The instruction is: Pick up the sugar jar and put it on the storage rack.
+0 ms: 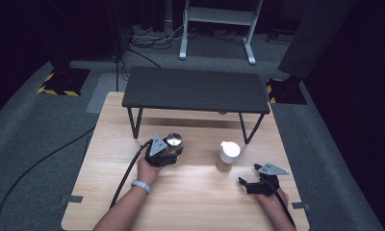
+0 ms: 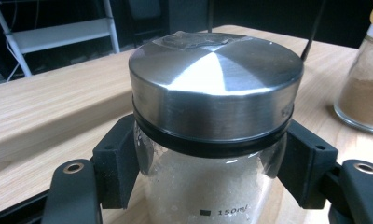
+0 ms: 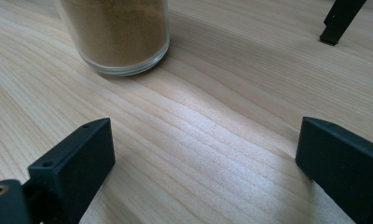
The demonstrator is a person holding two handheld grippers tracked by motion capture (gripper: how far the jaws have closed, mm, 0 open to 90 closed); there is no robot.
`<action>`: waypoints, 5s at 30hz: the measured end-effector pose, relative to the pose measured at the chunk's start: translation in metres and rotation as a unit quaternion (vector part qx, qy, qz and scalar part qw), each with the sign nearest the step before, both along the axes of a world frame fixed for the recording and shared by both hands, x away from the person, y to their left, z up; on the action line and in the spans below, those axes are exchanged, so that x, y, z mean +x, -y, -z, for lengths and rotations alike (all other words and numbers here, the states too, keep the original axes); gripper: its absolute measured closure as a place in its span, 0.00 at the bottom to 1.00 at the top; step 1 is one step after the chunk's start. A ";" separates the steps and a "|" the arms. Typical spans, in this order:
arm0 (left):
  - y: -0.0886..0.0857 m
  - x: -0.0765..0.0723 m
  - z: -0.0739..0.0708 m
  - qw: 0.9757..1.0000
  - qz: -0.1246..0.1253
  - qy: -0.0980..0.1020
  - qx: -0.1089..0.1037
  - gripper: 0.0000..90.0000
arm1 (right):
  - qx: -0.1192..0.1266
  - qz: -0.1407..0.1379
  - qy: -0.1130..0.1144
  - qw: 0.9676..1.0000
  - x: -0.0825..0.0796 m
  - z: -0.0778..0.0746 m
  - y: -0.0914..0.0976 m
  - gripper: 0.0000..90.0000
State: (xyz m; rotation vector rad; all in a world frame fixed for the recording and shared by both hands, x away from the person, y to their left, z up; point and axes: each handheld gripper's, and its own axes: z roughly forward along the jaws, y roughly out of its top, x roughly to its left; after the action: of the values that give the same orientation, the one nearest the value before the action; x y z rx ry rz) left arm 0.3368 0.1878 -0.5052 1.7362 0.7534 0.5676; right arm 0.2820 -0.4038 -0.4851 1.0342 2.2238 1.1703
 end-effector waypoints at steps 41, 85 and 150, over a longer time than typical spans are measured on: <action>0.018 0.052 -0.202 0.997 -0.016 0.054 -0.056 0.34 | 0.001 -0.005 0.000 1.000 0.001 0.000 0.001 0.05; -0.002 0.029 -0.202 0.997 -0.069 0.037 -0.016 0.15 | 0.002 -0.004 0.000 1.000 0.001 0.000 0.000 0.05; -0.005 -0.056 -0.012 0.986 -0.082 -0.115 0.088 0.01 | 0.001 -0.006 0.000 1.000 0.001 0.000 0.001 0.05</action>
State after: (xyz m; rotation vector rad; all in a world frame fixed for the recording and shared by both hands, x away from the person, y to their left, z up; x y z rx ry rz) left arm 0.2805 0.1931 -0.4932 1.9362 1.0422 0.5638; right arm 0.2828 -0.4045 -0.4853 1.0237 2.2322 1.1788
